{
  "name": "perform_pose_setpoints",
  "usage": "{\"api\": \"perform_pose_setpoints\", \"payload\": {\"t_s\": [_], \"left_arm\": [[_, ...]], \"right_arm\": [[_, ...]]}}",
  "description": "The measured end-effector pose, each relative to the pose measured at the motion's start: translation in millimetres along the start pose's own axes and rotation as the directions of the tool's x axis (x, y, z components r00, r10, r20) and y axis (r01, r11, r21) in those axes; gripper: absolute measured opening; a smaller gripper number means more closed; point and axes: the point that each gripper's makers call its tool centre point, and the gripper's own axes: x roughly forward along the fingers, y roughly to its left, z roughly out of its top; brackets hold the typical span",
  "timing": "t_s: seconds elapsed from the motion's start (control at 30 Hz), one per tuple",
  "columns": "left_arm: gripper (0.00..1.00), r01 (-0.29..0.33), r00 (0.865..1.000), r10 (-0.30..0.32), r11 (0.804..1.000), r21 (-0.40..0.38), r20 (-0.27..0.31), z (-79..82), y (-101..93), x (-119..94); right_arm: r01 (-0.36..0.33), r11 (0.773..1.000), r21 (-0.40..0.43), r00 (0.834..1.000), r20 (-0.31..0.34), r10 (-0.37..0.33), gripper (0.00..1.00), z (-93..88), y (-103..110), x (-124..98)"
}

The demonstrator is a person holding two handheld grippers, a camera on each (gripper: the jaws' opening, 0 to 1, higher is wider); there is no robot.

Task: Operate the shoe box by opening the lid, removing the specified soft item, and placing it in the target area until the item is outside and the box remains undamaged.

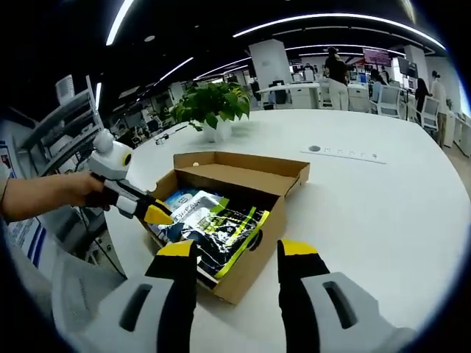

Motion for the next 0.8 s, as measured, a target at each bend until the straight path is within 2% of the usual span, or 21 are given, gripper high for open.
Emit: {"api": "perform_pose_setpoints", "payload": {"t_s": [0.13,0.23,0.33,0.8], "left_arm": [[0.08,-0.014,1.000,0.014,1.000,-0.007,-0.017,-4.0,4.3,2.8],[0.05,-0.006,1.000,0.005,0.997,-0.078,-0.007,-1.5,4.4,1.2],[0.01,-0.007,1.000,0.007,0.997,-0.082,-0.007,0.1,4.7,-0.1],[0.00,-0.077,0.997,0.076,0.994,-0.079,-0.011,-1.8,28.4,-18.4]], "right_arm": [[-0.005,1.000,0.010,1.000,-0.008,0.005,0.39,-3.6,2.2,1.6],[-0.009,1.000,0.017,1.000,-0.011,0.009,0.39,-4.4,3.7,3.5],[-0.014,1.000,0.021,1.000,-0.014,0.014,0.39,-4.7,5.2,7.4],[-0.072,0.997,0.006,0.996,-0.045,0.073,0.35,-3.1,24.2,31.3]]}}
